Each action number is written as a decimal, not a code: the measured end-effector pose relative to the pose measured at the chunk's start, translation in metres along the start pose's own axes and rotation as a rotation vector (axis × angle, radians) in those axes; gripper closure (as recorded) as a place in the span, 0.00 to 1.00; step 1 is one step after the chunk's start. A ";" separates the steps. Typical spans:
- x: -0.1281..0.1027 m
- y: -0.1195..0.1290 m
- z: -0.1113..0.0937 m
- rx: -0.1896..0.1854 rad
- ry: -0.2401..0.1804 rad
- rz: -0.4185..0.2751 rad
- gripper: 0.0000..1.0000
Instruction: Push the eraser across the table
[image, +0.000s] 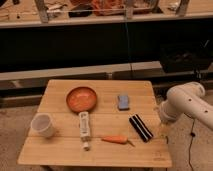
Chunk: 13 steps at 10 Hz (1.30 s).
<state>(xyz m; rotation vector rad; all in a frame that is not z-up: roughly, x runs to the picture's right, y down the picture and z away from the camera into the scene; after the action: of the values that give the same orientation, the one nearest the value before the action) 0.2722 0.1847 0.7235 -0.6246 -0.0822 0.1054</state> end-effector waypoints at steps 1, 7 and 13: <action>0.000 0.001 0.001 0.000 -0.004 0.001 0.20; 0.002 0.002 0.012 -0.010 -0.008 -0.012 0.20; 0.003 0.002 0.022 -0.021 -0.007 -0.028 0.20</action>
<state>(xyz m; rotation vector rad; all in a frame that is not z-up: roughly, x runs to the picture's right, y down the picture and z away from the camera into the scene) 0.2725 0.1994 0.7399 -0.6444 -0.0986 0.0801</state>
